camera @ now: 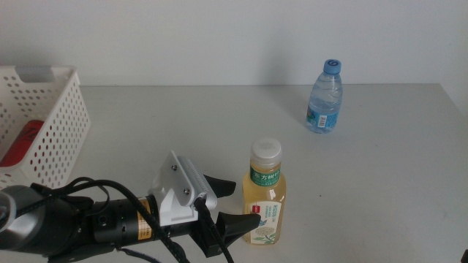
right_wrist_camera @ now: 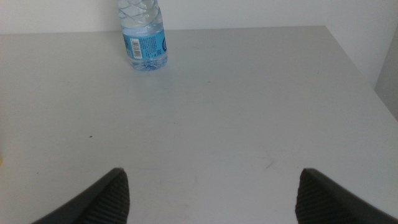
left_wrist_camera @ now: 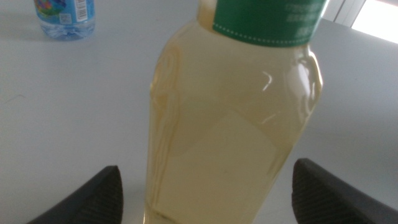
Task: Use arms to grab the bottles and put them into the dustbin to the left of the table.
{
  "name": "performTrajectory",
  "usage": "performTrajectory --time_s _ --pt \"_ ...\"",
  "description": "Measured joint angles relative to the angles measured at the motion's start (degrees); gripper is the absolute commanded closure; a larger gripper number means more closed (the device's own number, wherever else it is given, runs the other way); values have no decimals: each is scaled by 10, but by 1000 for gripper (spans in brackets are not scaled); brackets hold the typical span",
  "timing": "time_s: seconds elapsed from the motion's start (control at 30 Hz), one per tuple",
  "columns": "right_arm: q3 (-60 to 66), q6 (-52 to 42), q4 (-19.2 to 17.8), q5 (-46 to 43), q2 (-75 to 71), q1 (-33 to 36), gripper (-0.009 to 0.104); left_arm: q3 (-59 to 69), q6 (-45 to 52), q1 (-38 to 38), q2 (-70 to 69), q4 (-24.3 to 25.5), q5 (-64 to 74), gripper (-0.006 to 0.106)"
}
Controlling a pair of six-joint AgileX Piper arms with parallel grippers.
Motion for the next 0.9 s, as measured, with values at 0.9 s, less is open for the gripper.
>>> performTrajectory --time_s 0.9 --pt "0 0 0 0 0 0 1 -107 -40 -37 85 37 -5 40"
